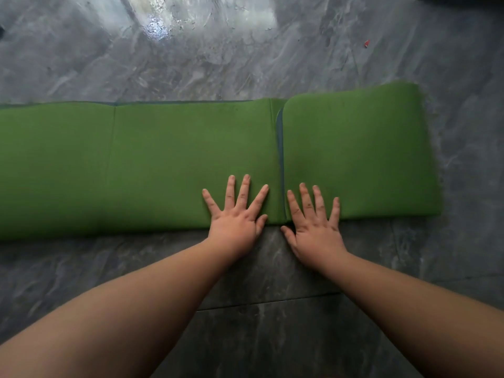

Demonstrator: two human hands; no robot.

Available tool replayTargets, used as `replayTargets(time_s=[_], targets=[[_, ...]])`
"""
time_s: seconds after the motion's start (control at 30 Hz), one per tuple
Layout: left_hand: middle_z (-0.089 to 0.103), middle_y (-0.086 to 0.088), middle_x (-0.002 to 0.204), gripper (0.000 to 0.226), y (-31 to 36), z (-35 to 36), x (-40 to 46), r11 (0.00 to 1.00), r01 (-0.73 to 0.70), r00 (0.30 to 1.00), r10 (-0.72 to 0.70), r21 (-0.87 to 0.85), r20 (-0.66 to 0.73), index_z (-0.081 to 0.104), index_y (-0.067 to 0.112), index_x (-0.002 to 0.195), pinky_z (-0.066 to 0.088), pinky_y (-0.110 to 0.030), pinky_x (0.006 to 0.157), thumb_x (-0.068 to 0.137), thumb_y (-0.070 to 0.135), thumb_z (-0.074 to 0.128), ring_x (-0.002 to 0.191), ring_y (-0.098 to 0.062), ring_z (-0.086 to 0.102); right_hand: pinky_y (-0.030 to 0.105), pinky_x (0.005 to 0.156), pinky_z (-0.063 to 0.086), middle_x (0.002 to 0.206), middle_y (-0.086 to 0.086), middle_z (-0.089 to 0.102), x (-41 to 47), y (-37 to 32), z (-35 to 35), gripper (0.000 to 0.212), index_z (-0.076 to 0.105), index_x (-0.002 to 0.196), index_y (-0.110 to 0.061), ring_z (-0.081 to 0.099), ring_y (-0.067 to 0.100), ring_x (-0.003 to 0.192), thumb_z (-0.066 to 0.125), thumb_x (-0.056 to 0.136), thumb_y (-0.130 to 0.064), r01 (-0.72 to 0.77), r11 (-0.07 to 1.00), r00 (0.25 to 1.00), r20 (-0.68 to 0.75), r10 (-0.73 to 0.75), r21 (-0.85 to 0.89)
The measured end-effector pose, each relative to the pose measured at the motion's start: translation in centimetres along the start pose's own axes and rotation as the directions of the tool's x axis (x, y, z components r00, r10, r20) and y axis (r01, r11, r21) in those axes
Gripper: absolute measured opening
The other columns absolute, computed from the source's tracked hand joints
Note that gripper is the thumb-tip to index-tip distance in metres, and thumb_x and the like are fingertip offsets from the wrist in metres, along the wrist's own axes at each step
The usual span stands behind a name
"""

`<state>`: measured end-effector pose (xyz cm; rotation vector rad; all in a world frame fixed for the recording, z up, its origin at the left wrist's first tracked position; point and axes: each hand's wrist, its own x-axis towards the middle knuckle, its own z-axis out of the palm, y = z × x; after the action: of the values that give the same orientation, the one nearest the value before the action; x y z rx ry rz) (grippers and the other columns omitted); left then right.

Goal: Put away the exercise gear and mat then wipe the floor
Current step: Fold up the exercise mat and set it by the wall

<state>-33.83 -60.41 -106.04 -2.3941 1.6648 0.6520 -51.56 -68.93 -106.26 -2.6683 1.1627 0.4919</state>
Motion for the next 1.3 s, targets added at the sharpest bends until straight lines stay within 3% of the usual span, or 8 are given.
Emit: replayTargets(time_s=[0.13, 0.27, 0.37, 0.57, 0.67, 0.9, 1.1, 1.3], targets=[[-0.033, 0.002, 0.158, 0.063, -0.1, -1.0, 0.2, 0.999, 0.004, 0.996, 0.000, -0.054, 0.089, -0.023, 0.049, 0.146, -0.019, -0.079, 0.096, 0.098, 0.061, 0.016, 0.141, -0.030, -0.037, 0.065, 0.113, -0.015, 0.155, -0.003, -0.034, 0.1, 0.0, -1.0, 0.079, -0.026, 0.147, -0.034, -0.026, 0.027, 0.148, 0.029, 0.097, -0.060, 0.002, 1.000, 0.999, 0.046, -0.003, 0.015], [-0.032, 0.004, 0.158, 0.063, -0.6, -2.0, 0.4, 0.991, -0.019, 0.987, 0.039, -0.130, 0.153, -0.018, 0.050, 0.147, -0.020, -0.078, 0.097, 0.098, 0.058, 0.022, 0.142, -0.027, -0.036, 0.069, 0.114, 0.003, 0.163, 0.002, -0.022, 0.1, 0.3, -2.4, 0.076, -0.025, 0.149, -0.031, -0.016, 0.032, 0.150, 0.035, 0.103, -0.039, 0.054, 0.995, 0.995, 0.083, -0.048, -0.078], [-0.027, 0.002, 0.160, 0.065, -1.3, -2.6, -0.7, 0.986, -0.058, 0.989, 0.078, -0.158, 0.125, -0.015, 0.048, 0.149, -0.016, -0.075, 0.104, 0.099, 0.055, 0.027, 0.145, -0.025, -0.029, 0.073, 0.111, 0.013, 0.164, 0.013, -0.017, 0.3, -0.2, -3.5, 0.067, -0.018, 0.154, -0.020, -0.010, 0.042, 0.149, 0.025, 0.103, -0.019, 0.083, 0.983, 0.988, 0.141, -0.059, -0.166], [-0.023, -0.001, 0.162, 0.076, -3.1, -3.4, -3.5, 0.989, -0.137, 0.990, 0.139, -0.060, 0.025, -0.016, 0.043, 0.150, -0.006, -0.065, 0.115, 0.098, 0.046, 0.038, 0.148, -0.026, -0.023, 0.074, 0.108, 0.020, 0.164, 0.018, -0.011, 0.3, -1.5, -4.6, 0.063, -0.011, 0.156, -0.014, -0.002, 0.047, 0.148, 0.023, 0.103, -0.013, 0.037, 0.976, 0.987, 0.158, -0.002, -0.216], [-0.023, 0.000, 0.162, 0.082, -3.9, -4.4, -4.2, 0.990, -0.136, 0.991, 0.136, -0.031, -0.006, -0.018, 0.041, 0.150, -0.007, -0.063, 0.116, 0.097, 0.042, 0.045, 0.147, -0.026, -0.024, 0.072, 0.110, 0.019, 0.165, 0.014, -0.007, 0.5, -1.7, -5.6, 0.073, -0.008, 0.156, -0.011, -0.001, 0.043, 0.150, 0.039, 0.101, -0.021, -0.028, 0.989, 0.988, 0.144, 0.050, -0.148], [-0.020, 0.001, 0.163, 0.089, -3.9, -6.7, -5.6, 0.984, -0.139, 0.989, 0.132, -0.108, -0.064, -0.022, 0.043, 0.148, -0.005, -0.067, 0.114, 0.094, 0.044, 0.049, 0.148, -0.025, -0.022, 0.063, 0.117, 0.015, 0.165, 0.014, 0.002, -1.8, -2.9, -10.0, 0.076, 0.004, 0.157, -0.007, 0.003, 0.033, 0.152, 0.047, 0.096, -0.021, -0.087, 0.987, 0.995, -0.042, 0.093, 0.136], [-0.013, 0.005, 0.164, 0.082, -3.9, -12.6, -5.8, 0.927, -0.091, 0.980, 0.018, -0.363, -0.200, -0.020, 0.043, 0.149, -0.001, -0.065, 0.116, 0.097, 0.033, 0.043, 0.150, -0.017, -0.013, 0.058, 0.118, 0.020, 0.164, 0.015, 0.013, -1.6, -6.6, -15.5, 0.071, 0.013, 0.156, -0.006, 0.010, 0.031, 0.152, 0.036, 0.090, -0.017, 0.084, 0.894, 0.946, -0.317, 0.067, 0.439], [0.002, -0.001, 0.165, 0.078, -9.4, -18.2, -7.7, 0.760, -0.206, 0.946, -0.006, -0.616, -0.324, -0.007, 0.051, 0.142, 0.008, -0.050, 0.122, 0.083, 0.034, 0.041, 0.151, -0.016, 0.000, 0.043, 0.123, 0.014, 0.162, 0.018, 0.018, 0.1, -13.3, -21.3, 0.073, 0.016, 0.154, -0.002, 0.012, 0.028, 0.152, 0.032, 0.085, -0.018, 0.269, 0.749, 0.915, -0.403, -0.002, 0.606]])
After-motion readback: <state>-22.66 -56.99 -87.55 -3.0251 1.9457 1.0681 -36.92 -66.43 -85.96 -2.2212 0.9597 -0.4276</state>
